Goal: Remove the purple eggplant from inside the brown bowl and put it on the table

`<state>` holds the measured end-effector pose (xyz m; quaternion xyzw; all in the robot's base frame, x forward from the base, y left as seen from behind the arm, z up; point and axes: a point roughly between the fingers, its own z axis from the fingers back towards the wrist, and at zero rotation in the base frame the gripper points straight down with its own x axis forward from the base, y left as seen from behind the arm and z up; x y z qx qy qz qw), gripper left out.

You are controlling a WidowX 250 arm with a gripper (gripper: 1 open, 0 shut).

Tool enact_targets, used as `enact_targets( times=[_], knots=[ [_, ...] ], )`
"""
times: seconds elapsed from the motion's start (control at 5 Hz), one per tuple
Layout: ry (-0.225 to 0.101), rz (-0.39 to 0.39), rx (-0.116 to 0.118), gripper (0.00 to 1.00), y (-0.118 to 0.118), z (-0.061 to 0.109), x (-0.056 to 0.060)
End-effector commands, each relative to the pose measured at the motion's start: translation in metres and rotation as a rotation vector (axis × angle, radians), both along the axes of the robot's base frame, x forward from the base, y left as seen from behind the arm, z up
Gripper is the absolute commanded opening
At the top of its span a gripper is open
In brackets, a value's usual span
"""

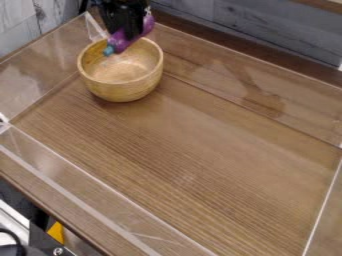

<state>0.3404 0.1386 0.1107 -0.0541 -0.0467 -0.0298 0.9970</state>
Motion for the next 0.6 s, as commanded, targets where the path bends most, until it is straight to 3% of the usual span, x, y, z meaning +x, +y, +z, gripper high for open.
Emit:
enact_targets(
  times=[0.0,0.4],
  knots=[
    [-0.054,0.004,0.036,0.00,0.013,0.006,0.010],
    [-0.059,0.050,0.030,0.00,0.037,0.020,0.002]
  ],
)
